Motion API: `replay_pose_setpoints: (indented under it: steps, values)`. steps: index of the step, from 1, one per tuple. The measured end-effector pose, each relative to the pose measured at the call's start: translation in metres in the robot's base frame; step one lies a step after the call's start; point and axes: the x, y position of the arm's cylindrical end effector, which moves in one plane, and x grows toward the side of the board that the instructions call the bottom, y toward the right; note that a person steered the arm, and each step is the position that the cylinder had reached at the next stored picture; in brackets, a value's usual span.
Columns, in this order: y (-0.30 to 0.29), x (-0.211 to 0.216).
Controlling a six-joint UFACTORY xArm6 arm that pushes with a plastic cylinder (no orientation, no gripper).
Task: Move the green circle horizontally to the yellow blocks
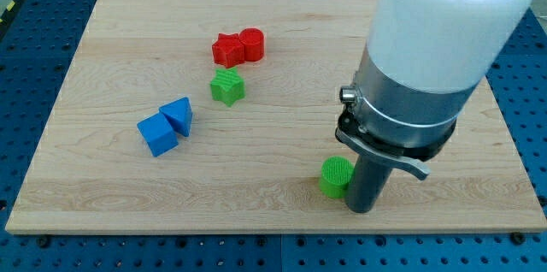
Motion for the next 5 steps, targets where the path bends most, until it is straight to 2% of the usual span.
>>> replay_pose_setpoints:
  steps: [4, 5]
  values:
    - [-0.070, -0.036]
    - [-0.072, -0.046]
